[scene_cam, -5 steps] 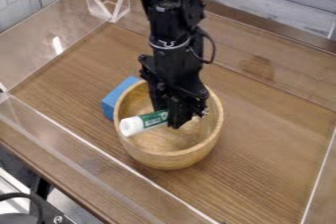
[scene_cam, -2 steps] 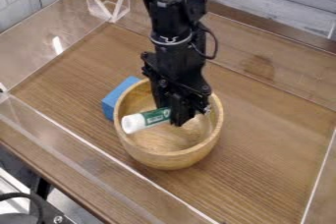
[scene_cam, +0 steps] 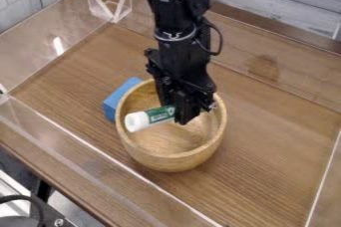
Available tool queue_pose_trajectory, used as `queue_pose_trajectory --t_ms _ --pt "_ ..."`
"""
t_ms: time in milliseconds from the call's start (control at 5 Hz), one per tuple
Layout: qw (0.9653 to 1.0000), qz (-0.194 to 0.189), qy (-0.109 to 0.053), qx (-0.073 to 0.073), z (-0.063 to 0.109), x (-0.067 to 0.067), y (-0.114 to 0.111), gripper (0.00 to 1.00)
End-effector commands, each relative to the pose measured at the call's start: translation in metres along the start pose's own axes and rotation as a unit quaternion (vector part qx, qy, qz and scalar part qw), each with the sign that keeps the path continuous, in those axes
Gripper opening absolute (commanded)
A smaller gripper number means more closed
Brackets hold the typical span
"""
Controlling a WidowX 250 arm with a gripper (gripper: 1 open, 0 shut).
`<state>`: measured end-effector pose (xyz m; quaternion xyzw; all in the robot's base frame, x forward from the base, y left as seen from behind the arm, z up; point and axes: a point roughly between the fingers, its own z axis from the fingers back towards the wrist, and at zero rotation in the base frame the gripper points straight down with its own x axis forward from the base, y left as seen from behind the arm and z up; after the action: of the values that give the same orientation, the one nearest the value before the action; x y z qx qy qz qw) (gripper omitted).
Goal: Remove the green marker from inside the brown bowl and put it on the table
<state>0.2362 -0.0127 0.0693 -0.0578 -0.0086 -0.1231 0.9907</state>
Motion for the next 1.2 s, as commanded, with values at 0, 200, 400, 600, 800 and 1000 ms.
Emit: queue_pose_trajectory --t_ms 0,200,400,600,800,1000 --pt "0.9991 -0.012 -0.040 0.010 0.0209 0.0145 -0.0011 0.00" --pt "0.9989 -0.016 -0.042 0.010 0.0230 0.0157 -0.0020 0.00" --pt "0.9988 -0.020 -0.043 0.010 0.0250 0.0167 -0.0028 0.00" --pt "0.9987 -0.022 -0.045 0.009 0.0268 0.0174 -0.0036 0.00" --pt "0.9986 -0.024 -0.047 0.008 0.0286 0.0181 -0.0043 0.00" --pt "0.9985 -0.026 -0.048 0.007 0.0303 0.0187 -0.0049 0.00"
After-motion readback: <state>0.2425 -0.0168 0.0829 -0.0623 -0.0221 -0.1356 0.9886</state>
